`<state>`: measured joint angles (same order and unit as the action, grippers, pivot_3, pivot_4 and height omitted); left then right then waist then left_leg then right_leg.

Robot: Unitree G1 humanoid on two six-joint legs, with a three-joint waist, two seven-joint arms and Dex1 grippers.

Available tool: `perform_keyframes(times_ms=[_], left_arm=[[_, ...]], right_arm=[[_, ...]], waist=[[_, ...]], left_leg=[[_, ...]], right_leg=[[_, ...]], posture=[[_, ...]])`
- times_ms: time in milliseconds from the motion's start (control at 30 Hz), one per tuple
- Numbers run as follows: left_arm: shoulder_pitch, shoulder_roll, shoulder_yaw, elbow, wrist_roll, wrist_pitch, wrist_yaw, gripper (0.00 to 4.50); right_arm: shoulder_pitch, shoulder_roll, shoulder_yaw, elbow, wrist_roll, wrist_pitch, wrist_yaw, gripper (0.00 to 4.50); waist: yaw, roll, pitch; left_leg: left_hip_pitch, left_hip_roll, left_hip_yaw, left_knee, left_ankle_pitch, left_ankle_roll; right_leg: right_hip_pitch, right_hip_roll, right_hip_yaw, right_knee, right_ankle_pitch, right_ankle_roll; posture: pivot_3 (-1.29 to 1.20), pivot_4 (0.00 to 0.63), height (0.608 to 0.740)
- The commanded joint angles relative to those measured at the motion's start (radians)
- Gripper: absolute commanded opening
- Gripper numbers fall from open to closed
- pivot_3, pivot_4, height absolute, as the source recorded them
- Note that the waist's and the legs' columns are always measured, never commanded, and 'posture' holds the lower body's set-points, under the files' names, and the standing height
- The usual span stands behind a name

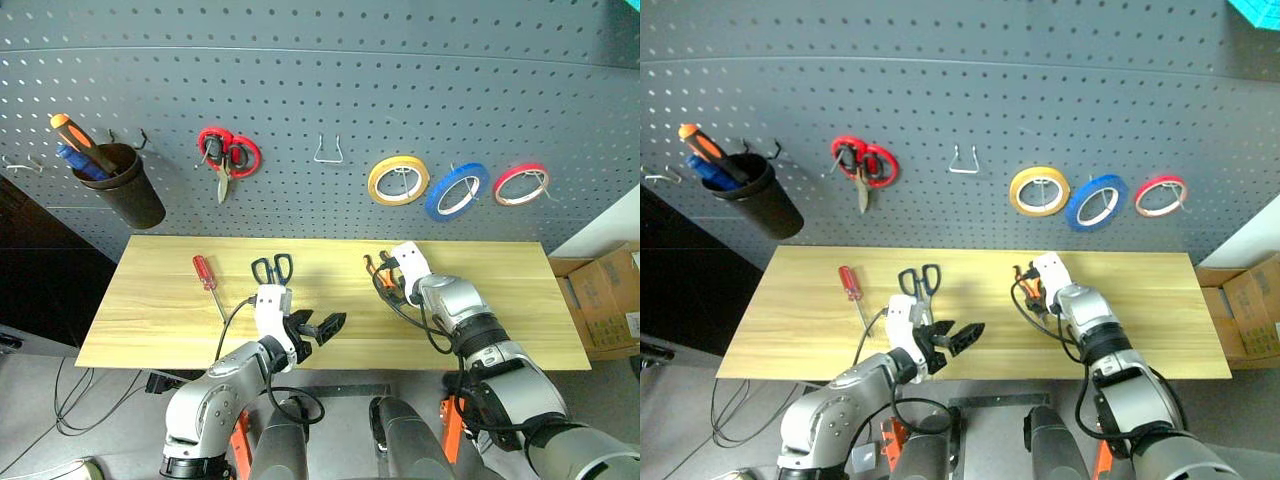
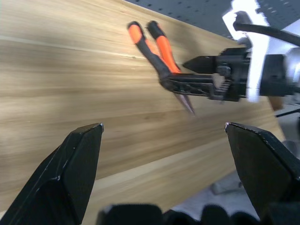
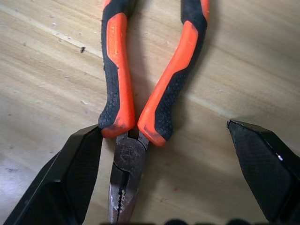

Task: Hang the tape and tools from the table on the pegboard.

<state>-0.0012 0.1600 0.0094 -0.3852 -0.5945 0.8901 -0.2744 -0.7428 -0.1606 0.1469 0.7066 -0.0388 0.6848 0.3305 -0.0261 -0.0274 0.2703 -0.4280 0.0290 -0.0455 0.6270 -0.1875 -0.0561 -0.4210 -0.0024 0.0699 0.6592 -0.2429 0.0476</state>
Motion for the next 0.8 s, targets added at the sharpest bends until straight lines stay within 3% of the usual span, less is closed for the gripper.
perform_keyframes(times_ms=[33, 67, 167, 400, 800], left_arm=[[0.017, 0.000, 0.001, -0.055, -0.032, 0.010, -0.008, 4.50], [0.018, 0.001, 0.001, -0.056, -0.034, 0.011, -0.007, 4.50], [0.018, 0.005, 0.000, -0.058, -0.041, 0.012, -0.004, 4.50], [0.005, 0.009, 0.003, -0.044, -0.046, 0.009, -0.008, 4.50], [-0.028, 0.003, -0.008, -0.012, -0.038, -0.006, -0.018, 4.50]], right_arm=[[-0.008, 0.019, -0.007, 0.058, 0.000, -0.011, -0.003, 4.46], [-0.012, 0.022, -0.006, 0.068, -0.001, -0.014, 0.000, 4.46], [-0.018, 0.025, -0.011, 0.087, 0.000, -0.011, 0.001, 3.90], [-0.028, 0.017, -0.006, 0.103, -0.007, -0.031, 0.012, 1.70], [-0.035, -0.012, -0.009, 0.101, -0.020, -0.049, 0.037, 1.70]], waist=[[-0.001, 0.000, 0.001], [-0.001, 0.000, 0.001], [-0.001, 0.000, 0.001], [-0.001, 0.000, 0.002], [-0.002, 0.000, 0.002]], left_leg=[[0.000, 0.000, 0.000, 0.000, 0.000, 0.000], [0.000, 0.000, 0.000, 0.000, 0.000, 0.000], [0.000, 0.000, 0.000, 0.000, 0.000, 0.000], [0.000, 0.000, -0.001, 0.000, 0.000, 0.000], [0.000, 0.000, -0.001, -0.002, 0.000, 0.000]], right_leg=[[0.000, 0.000, 0.000, 0.000, -0.001, -0.001], [0.000, 0.000, 0.000, 0.000, -0.001, -0.001], [0.000, 0.000, 0.000, 0.000, -0.002, -0.003], [0.000, 0.000, 0.000, -0.001, -0.003, -0.005], [0.000, 0.000, 0.000, -0.003, -0.003, -0.005]], posture=[[0.13, 0.318, 0.740], [0.13, 0.318, 0.740], [0.13, 0.317, 0.740], [0.13, 0.310, 0.740], [0.11, 0.288, 0.740]])
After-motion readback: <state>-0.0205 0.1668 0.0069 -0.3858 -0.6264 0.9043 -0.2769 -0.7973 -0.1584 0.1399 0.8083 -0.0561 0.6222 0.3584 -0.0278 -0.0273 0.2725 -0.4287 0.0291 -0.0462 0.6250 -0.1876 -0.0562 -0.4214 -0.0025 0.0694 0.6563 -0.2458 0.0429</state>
